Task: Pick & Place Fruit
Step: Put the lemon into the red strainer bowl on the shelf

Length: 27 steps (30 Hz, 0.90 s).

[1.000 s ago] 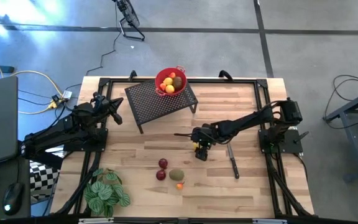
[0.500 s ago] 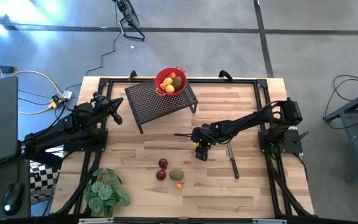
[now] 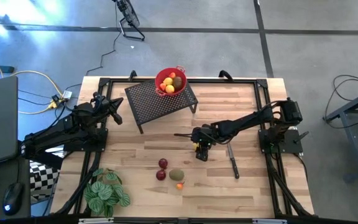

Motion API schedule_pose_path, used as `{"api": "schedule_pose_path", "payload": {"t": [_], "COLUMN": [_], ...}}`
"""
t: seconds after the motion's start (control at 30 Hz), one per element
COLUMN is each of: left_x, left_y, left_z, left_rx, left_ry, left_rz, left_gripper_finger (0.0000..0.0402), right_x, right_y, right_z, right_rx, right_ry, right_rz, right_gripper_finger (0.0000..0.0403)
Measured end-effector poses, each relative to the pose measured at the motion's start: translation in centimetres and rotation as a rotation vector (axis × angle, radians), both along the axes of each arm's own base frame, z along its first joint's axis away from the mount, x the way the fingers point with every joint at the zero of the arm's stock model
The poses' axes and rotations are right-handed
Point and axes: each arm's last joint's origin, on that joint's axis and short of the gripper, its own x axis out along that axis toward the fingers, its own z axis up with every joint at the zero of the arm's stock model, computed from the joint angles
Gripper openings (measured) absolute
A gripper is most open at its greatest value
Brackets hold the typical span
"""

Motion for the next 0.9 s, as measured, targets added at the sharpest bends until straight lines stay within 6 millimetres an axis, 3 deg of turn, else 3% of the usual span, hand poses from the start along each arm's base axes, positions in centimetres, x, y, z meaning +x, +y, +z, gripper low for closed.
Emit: {"api": "schedule_pose_path", "payload": {"t": [0.17, 0.47, 0.7, 0.9], "left_x": [0.00, 0.00, 0.00, 0.00], "left_y": [0.00, 0.00, 0.00, 0.00], "left_z": [0.00, 0.00, 0.00, 0.00], "left_rx": [0.000, 0.000, 0.000, 0.000], "left_ry": [0.000, -0.001, -0.001, -0.001], "left_rz": [0.000, 0.000, 0.000, 0.000], "left_gripper_finger": [0.0000, 0.0000, 0.0000, 0.0000], "right_x": [0.00, 0.02, 0.02, 0.03], "right_y": [0.00, -0.03, -0.03, -0.03], "right_z": [0.00, 0.02, 0.02, 0.02], "right_rx": [-0.007, -0.014, -0.014, -0.028], "right_ry": [-0.002, -0.005, -0.004, -0.008], "right_rz": [0.016, 0.013, 0.012, 0.037], "right_gripper_finger": [0.0231, 0.0198, 0.0231, 0.0204]}}
